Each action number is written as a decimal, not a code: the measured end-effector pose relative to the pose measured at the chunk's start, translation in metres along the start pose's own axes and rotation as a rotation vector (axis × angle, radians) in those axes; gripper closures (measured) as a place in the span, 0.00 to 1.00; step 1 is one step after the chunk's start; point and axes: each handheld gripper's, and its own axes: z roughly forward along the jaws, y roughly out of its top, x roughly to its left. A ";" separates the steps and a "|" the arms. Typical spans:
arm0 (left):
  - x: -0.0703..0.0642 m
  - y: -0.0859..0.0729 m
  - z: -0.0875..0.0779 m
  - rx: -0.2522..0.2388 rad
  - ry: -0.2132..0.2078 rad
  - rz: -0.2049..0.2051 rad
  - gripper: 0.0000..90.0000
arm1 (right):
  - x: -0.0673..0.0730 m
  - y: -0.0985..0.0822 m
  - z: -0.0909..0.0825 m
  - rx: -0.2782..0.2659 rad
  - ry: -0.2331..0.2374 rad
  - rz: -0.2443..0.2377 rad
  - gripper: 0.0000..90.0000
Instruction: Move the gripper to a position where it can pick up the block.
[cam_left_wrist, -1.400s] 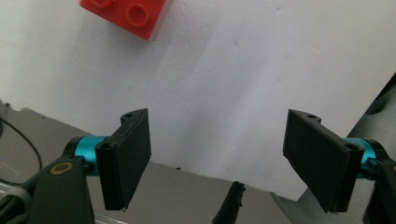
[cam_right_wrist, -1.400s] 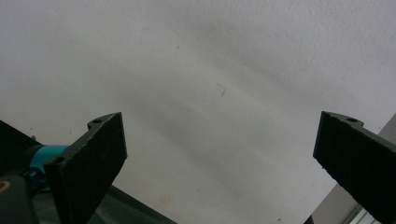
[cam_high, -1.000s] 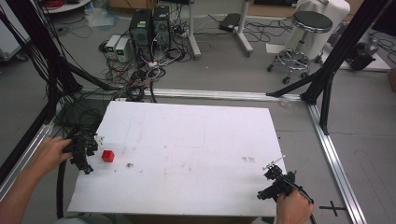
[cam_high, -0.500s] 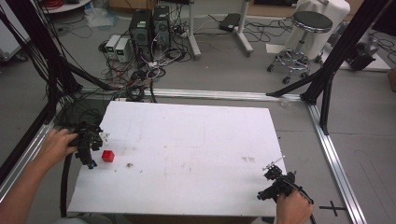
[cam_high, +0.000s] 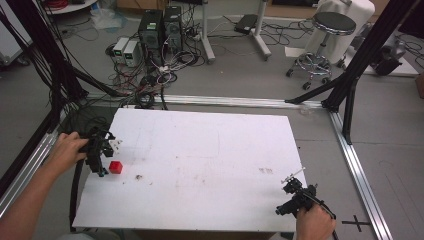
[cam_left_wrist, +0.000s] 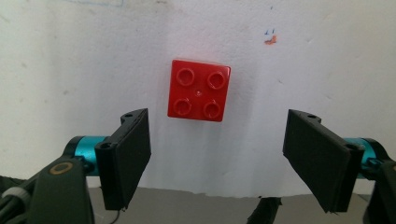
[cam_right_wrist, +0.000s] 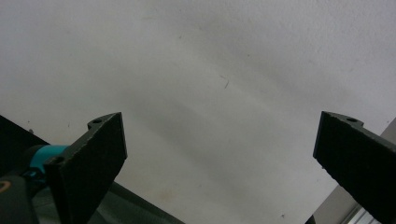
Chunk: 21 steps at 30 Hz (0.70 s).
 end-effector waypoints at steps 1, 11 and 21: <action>0.001 0.001 0.000 0.005 -0.007 0.011 0.26 | 0.000 0.000 0.000 0.001 0.003 0.002 0.02; 0.004 0.006 0.002 0.004 -0.008 0.089 0.26 | 0.003 0.000 0.000 0.009 -0.003 -0.005 0.02; 0.008 0.010 0.012 0.010 -0.017 0.132 0.26 | 0.003 -0.004 0.002 0.020 -0.003 -0.004 0.02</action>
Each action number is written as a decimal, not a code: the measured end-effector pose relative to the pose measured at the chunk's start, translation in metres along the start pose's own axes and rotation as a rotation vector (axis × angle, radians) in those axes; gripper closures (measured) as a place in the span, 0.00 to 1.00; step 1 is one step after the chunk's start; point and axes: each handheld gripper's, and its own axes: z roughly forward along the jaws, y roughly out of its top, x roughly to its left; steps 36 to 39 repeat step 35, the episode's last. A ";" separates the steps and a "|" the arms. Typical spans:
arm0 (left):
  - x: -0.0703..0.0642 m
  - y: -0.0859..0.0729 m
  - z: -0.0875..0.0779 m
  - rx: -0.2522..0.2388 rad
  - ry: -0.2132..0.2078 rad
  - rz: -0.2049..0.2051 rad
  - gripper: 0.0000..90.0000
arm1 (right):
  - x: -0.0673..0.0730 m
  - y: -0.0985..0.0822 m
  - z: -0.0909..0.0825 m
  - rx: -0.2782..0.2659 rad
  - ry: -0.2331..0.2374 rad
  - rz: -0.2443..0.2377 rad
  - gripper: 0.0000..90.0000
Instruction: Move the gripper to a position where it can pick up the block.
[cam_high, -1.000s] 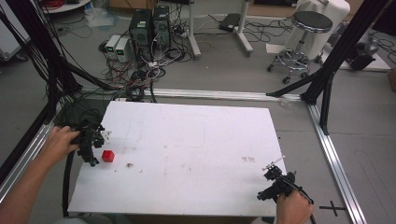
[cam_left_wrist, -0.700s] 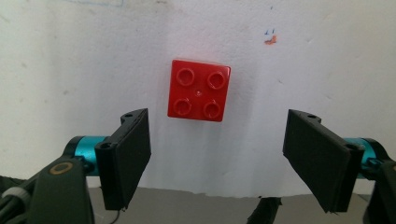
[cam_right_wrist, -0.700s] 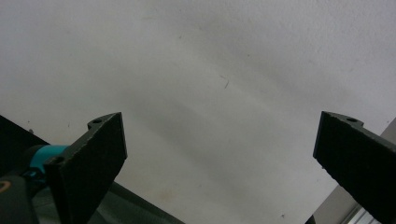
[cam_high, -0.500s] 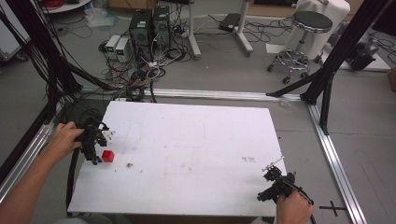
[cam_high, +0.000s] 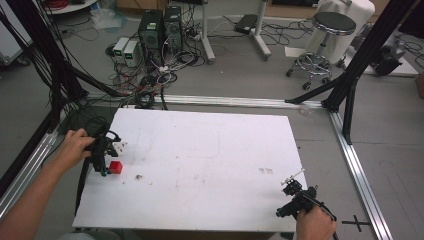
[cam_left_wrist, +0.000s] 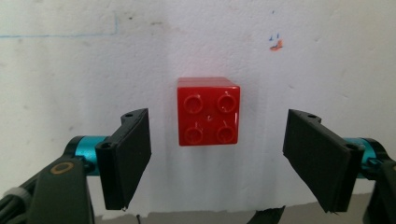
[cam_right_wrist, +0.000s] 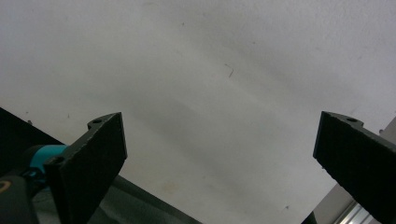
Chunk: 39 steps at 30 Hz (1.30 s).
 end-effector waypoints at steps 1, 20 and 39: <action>0.000 0.000 0.001 -0.001 0.003 0.001 0.26 | 0.000 0.000 0.000 0.003 -0.001 0.001 0.02; 0.001 -0.001 0.017 0.003 -0.002 -0.005 0.27 | 0.000 0.000 0.003 0.011 0.004 -0.002 0.02; 0.002 -0.002 0.021 0.010 0.001 -0.010 0.26 | 0.000 0.001 0.002 0.011 0.005 -0.005 0.02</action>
